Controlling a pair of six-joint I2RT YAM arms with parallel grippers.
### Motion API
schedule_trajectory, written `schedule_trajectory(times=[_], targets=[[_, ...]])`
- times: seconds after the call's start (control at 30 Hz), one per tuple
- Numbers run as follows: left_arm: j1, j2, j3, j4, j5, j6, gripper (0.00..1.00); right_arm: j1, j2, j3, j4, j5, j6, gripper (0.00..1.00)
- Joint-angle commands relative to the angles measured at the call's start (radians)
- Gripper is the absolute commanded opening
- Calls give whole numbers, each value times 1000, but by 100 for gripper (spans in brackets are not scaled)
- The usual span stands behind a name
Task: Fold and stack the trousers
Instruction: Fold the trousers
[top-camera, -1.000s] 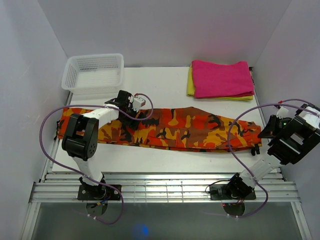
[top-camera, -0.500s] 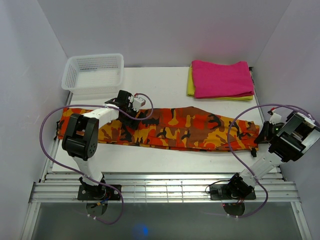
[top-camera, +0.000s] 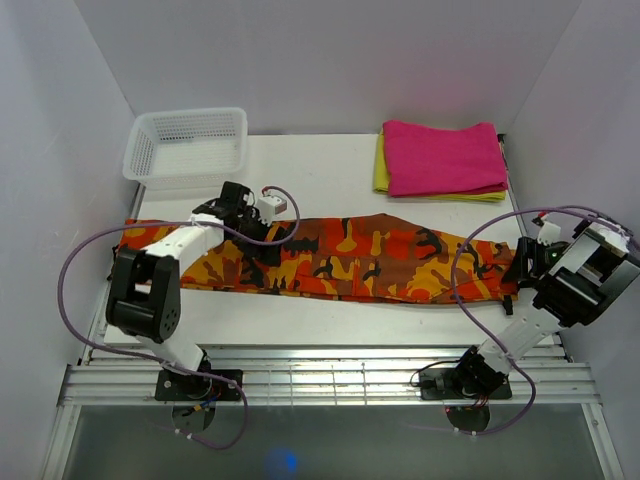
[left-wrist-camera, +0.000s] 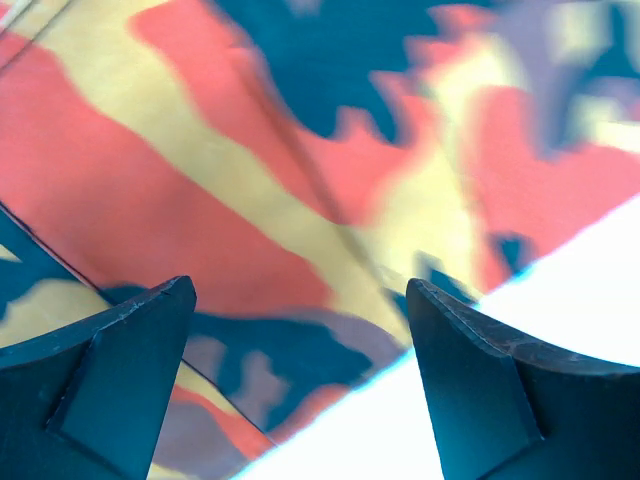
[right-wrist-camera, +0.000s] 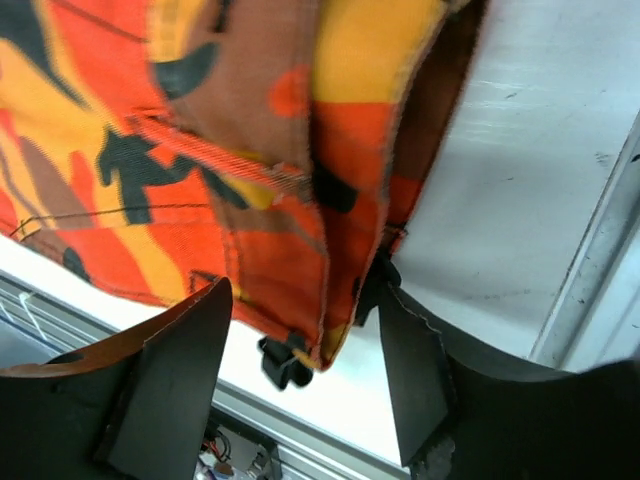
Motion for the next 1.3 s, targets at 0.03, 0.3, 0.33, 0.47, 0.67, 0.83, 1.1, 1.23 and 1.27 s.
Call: schedule_trajectory(times=[0.03,0.3,0.33,0.47,0.67,0.83,1.1,1.23,1.27], targets=[[30,-247,12,-29,173,-95,98,55,-163,95,-25,-61,-41,68],[381,-295,78,-171,235,-143,98,488,-306,23,121,-46,135,80],[453,-302,70,-176,242,-132,98,526,-295,15,135,-38,152,80],[616,-327,53,-181,227,-95,98,620,-185,11,201,-17,220,80],[816,-210,145,-283,221,-8,98,627,-30,-47,307,133,206,80],[949,-111,179,-302,178,40,98,578,4,-95,356,255,162,79],[1052,-91,115,-222,158,44,98,493,-5,-87,352,362,96,80],[1072,-55,109,-221,181,49,98,462,1,-74,350,396,50,82],[1072,-46,104,-219,192,52,98,459,-7,-74,349,391,45,82]])
